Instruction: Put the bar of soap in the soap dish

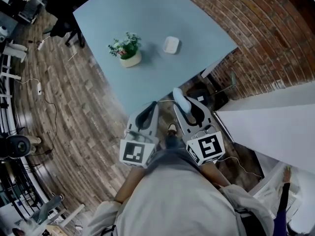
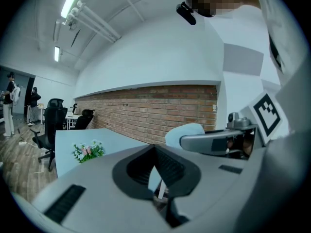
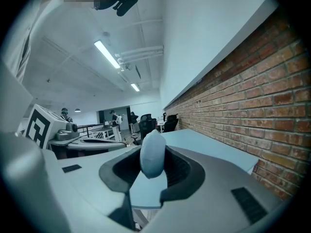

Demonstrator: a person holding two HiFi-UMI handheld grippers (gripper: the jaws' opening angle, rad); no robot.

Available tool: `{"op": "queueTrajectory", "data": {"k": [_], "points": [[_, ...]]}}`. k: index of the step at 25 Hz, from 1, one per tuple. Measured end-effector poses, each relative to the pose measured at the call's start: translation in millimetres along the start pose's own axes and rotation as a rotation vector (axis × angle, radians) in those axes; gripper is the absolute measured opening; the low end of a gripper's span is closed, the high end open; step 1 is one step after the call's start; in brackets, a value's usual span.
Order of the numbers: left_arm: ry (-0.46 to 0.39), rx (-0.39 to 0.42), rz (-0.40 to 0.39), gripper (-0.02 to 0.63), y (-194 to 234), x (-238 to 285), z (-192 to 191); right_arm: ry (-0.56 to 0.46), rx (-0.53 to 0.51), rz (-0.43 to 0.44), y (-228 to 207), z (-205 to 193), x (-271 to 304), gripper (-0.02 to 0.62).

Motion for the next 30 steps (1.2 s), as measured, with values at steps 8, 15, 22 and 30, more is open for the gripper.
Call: {"op": "queueTrajectory", "data": {"k": [8,15,22,30], "points": [[0.009,-0.034,-0.039,0.003,34,17,2,0.011,-0.006,-0.055,-2,6,31,0.129],[0.003,-0.042,-0.091,0.003,87,37,8,0.030,-0.005,-0.156,-10,11,73,0.129],[0.018,-0.042,-0.210,0.003,135,65,12,0.038,-0.002,-0.291,-13,21,121,0.129],[0.003,-0.060,-0.336,0.003,174,84,26,0.045,-0.009,-0.383,0,32,163,0.129]]}}
Point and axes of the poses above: the fingertips, and each gripper's own axes: x forward along the fingers, y to its left, z out of its top, the point moved 4 cm from there along -x, backward along the fingers, and after that the axes turned 4 degrees about -z, right-handed, at the moved point
